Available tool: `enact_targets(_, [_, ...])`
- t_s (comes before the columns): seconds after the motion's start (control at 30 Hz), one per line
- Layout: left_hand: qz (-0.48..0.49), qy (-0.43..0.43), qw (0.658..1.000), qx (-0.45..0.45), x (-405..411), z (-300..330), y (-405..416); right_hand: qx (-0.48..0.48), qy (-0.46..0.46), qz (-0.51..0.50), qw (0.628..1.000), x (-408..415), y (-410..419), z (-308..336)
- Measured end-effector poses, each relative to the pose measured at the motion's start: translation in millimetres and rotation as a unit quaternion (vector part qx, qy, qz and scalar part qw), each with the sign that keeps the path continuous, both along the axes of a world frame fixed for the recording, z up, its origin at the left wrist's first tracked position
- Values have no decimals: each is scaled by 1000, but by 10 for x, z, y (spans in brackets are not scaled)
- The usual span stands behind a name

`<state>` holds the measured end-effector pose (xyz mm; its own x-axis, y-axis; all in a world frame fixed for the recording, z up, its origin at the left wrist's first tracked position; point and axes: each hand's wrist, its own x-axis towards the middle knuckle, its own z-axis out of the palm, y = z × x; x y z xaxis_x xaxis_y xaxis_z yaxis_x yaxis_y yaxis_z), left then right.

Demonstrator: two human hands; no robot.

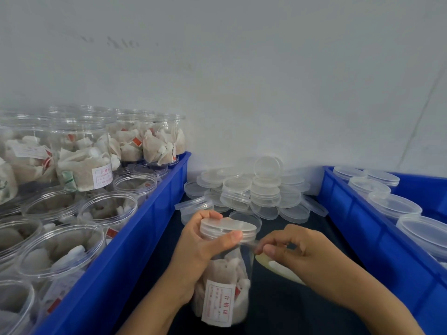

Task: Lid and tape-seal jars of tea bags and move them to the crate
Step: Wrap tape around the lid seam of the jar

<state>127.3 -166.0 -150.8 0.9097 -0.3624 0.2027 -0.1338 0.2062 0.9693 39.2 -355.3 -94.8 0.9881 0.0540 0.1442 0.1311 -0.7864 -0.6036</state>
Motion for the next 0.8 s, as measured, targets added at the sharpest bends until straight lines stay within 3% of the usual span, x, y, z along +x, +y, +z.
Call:
enact_targets(0.37, [-77,30,996,21,64,-12,76,68,4,22,997,68,12,-54])
enact_targets(0.8, [-142,56,988,-6,48,33,79,43,6,1,999,110,17,-102])
